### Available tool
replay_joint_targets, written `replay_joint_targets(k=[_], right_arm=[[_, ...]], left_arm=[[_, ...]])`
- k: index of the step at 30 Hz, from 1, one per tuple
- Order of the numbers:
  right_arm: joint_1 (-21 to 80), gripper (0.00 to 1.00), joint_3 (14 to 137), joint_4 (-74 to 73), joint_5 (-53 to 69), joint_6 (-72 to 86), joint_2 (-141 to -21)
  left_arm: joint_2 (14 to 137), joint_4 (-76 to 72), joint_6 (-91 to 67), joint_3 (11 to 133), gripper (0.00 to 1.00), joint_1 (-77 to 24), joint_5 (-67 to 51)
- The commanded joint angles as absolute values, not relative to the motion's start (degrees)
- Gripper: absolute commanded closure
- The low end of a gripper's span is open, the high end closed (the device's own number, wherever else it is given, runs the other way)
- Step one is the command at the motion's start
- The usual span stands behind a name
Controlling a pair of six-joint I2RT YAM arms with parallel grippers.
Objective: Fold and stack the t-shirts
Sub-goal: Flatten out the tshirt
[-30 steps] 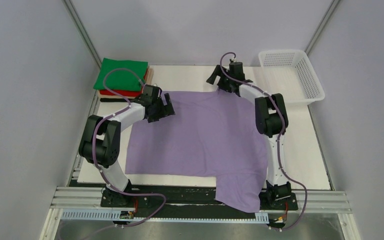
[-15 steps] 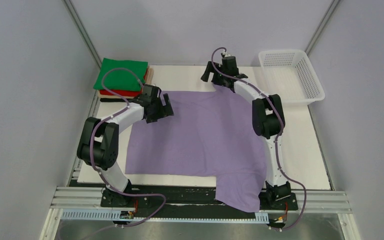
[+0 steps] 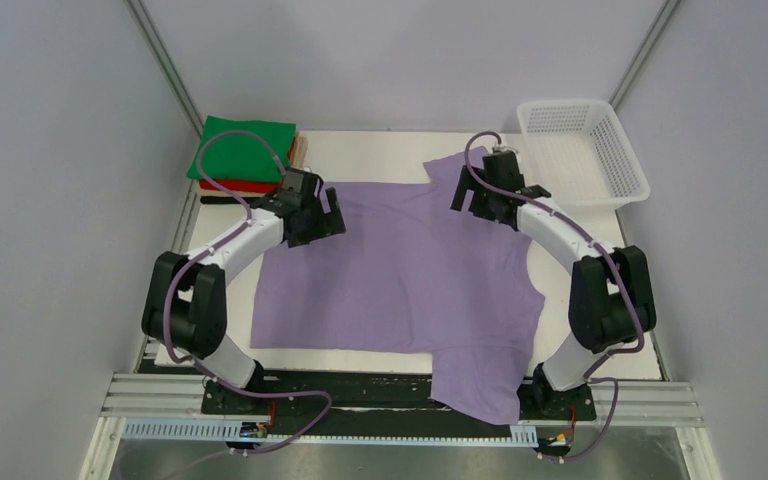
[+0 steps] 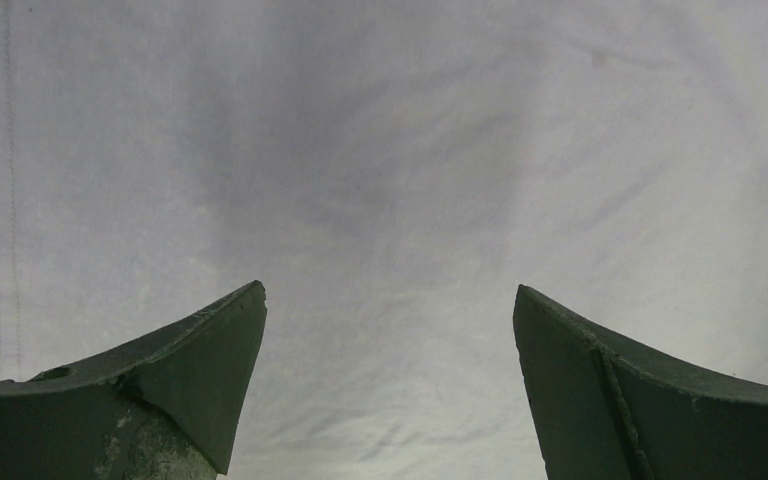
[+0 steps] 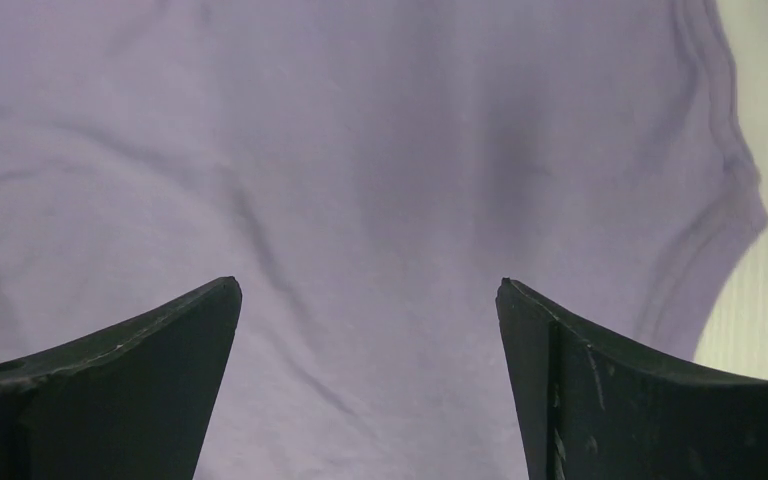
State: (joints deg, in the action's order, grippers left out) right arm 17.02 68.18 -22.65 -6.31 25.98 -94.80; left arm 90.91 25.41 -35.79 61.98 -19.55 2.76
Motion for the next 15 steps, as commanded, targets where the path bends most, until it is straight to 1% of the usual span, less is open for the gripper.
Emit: replay_joint_targets(k=[1,6,15], right_arm=[[16.9,0.0,63.8,-26.4,-11.5,27.0,-94.9],[15.5,0.0,66.1,-26.7,-12.8,27.1,-101.0],[11.8,0.0,75.3,-27.5,-14.7,26.5,-113.2]], left_arm=[[93.4,25.3,-35.9,62.7,0.0,-20.0,4.5],[99.3,24.3,-36.1,65.7,0.0,-19.7,6.1],[111.9,26.7,-35.9,74.6,0.0,-16.4,9.0]])
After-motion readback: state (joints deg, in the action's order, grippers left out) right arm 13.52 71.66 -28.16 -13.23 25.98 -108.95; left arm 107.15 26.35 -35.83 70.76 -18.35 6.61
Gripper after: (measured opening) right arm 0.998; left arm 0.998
